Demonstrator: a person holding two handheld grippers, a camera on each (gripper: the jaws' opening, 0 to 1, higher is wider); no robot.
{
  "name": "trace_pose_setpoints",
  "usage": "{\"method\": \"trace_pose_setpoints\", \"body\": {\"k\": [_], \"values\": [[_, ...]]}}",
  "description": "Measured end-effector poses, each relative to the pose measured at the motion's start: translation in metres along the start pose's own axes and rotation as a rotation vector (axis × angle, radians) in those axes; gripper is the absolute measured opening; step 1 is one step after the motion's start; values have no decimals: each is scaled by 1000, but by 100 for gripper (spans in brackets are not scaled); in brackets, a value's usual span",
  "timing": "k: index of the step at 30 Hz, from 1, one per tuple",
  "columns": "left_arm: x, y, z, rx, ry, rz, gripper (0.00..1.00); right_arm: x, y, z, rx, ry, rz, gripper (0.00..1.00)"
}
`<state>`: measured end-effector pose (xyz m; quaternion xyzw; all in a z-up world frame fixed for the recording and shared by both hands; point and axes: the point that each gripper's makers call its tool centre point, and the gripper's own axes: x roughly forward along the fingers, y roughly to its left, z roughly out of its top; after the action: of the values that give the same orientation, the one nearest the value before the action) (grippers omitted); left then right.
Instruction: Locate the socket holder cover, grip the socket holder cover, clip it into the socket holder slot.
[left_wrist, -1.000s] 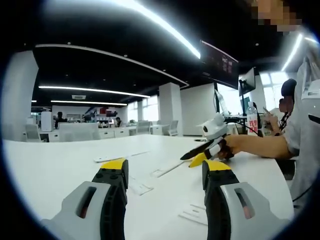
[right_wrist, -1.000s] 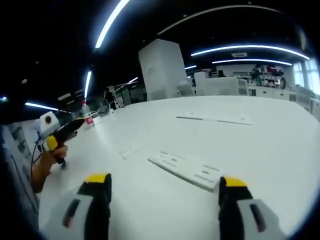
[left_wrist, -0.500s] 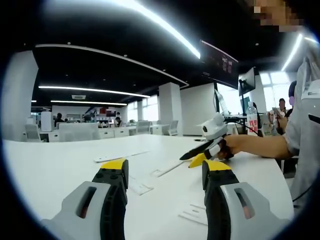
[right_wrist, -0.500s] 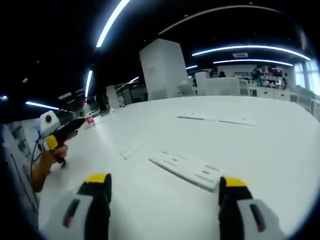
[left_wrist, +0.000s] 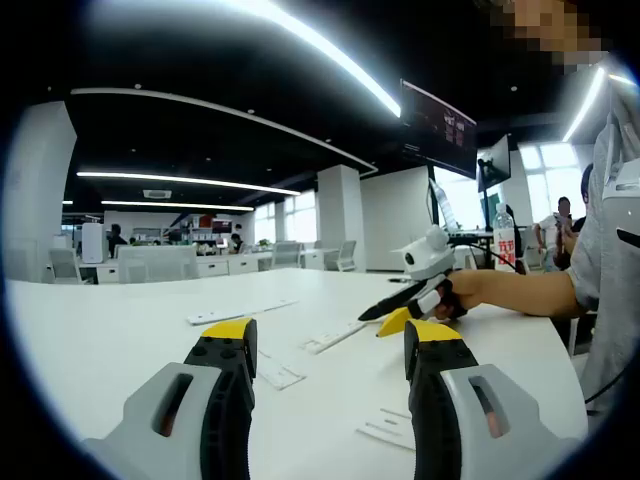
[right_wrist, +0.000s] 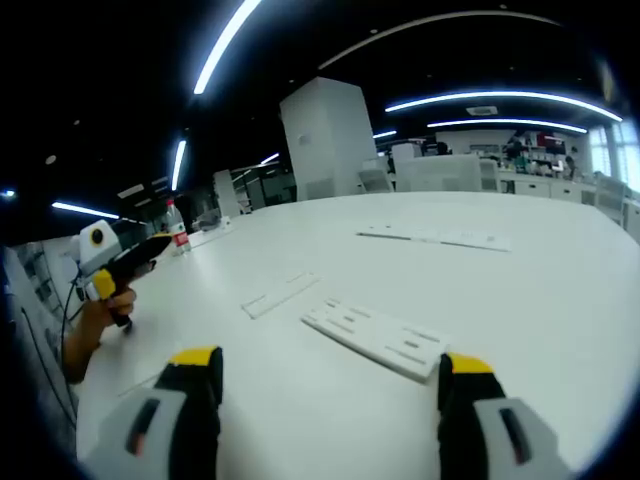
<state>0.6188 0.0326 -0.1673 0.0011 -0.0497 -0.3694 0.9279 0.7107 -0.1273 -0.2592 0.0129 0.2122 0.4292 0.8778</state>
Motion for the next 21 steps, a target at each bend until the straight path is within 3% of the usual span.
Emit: {"method": "trace_pose_setpoints", "body": {"k": [21], "values": [[0,1,-1,-1,2,-1,59,4,4,0,-9,0,12,90]]}}
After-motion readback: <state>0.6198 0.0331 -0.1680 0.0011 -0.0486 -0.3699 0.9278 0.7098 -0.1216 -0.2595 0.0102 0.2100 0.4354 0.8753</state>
